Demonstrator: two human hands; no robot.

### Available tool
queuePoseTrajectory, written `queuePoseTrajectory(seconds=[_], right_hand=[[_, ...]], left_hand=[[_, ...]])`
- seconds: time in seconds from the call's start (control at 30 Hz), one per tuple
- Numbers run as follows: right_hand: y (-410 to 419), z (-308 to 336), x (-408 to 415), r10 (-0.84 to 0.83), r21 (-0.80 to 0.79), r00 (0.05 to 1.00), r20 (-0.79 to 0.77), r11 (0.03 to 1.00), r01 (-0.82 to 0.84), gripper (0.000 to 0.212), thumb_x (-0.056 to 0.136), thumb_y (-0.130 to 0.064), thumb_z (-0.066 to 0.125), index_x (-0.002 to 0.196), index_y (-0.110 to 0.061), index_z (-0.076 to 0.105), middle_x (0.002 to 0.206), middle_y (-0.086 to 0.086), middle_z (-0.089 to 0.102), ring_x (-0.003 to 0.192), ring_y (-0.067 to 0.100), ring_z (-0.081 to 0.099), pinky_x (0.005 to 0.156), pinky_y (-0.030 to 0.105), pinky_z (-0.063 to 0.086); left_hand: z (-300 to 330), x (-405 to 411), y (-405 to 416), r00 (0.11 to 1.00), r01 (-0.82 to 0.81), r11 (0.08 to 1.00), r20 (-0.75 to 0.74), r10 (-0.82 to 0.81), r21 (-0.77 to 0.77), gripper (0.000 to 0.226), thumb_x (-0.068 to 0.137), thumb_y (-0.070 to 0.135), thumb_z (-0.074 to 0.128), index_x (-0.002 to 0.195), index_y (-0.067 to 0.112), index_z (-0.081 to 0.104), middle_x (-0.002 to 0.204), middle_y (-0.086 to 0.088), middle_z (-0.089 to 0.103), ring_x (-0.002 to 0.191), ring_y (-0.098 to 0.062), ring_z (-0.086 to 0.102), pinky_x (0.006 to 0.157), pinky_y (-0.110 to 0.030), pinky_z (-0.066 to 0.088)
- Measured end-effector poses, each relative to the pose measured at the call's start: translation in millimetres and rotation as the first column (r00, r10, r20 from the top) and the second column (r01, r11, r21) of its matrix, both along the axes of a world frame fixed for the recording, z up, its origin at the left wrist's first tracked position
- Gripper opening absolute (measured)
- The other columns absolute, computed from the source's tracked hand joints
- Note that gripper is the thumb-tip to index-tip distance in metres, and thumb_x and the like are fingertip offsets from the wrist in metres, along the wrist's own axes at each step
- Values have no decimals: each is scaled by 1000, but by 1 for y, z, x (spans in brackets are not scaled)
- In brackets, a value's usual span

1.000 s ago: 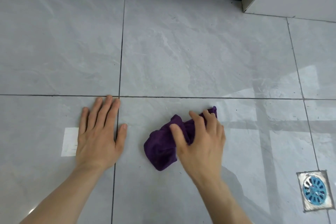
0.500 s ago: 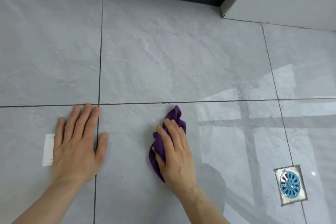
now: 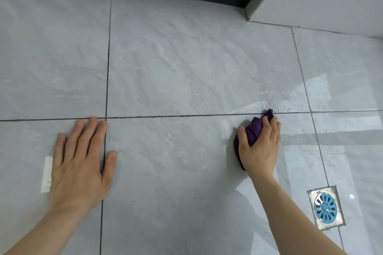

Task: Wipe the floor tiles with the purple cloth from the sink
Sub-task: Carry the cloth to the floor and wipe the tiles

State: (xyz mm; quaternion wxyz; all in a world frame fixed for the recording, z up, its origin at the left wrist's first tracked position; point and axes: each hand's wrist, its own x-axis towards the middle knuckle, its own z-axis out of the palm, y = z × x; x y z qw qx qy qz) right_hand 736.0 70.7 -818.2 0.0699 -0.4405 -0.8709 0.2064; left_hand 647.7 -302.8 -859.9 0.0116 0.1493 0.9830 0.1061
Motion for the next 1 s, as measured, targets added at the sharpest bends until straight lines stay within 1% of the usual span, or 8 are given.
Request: queuePoseTrajectory(seconds=[0.1,0.2,0.27,0.47,0.57,0.7,0.87,1.0], right_hand=[[-10,-6,-12,18,49,999,-39,999,-16,78,94,-45,65,154,-7,34,168,14,26,157,30,15,127,51,18],[-32,-15,-27,172,86,983,-69,982,-166,72,96,-45,64,151,-5,40,166,14,30,156,29,21,127,49,19],[-51,-18,-40,282,93,954,-101,957,-273,68,95,-43,66,147,-4,46,164,15,35,155,30,26,125,49,24],[-134,-27,-57,578,104,793,-193,815,-570,60,97,-39,66,142,-1,54,158,19,44,151,35,34,122,53,28],[-172,-29,-46,678,102,704,-213,732,-674,56,100,-39,63,141,-1,55,158,17,46,153,31,32,123,52,28],[-198,-31,-17,761,95,620,-188,643,-760,57,102,-44,59,144,-6,55,162,11,42,155,25,28,125,48,27],[-192,-31,15,849,113,499,-174,521,-846,52,101,-42,62,140,-7,59,157,9,48,153,26,34,123,48,31],[-171,-28,40,880,121,461,-114,473,-873,54,101,-44,62,142,-10,56,157,6,49,153,23,33,123,46,33]], left_hand=[[3,0,2,1000,1,1000,20,-1,-17,70,99,47,33,162,18,27,171,-4,27,161,-23,14,131,-50,7],[5,0,1,1000,0,999,22,1,-32,70,99,47,33,162,18,26,171,-4,26,162,-23,14,131,-49,6],[5,0,2,1000,3,999,23,-2,-36,70,99,46,33,162,18,26,171,-4,26,162,-23,13,131,-49,6],[7,1,2,1000,2,1000,0,-2,-18,69,99,44,35,162,17,26,171,-5,27,161,-24,15,131,-50,7],[8,1,2,1000,8,1000,-10,-8,-20,69,99,44,35,162,16,27,171,-6,28,160,-25,18,131,-51,9],[10,0,2,1000,1,999,14,0,-37,69,100,44,36,163,18,25,172,-4,26,161,-23,16,131,-49,7],[10,0,2,999,5,999,39,-3,-45,69,101,45,34,163,20,22,173,-1,22,162,-20,13,131,-48,6],[10,1,2,999,9,1000,52,-8,-20,68,101,45,33,163,20,23,173,-1,22,162,-21,13,131,-48,6]])
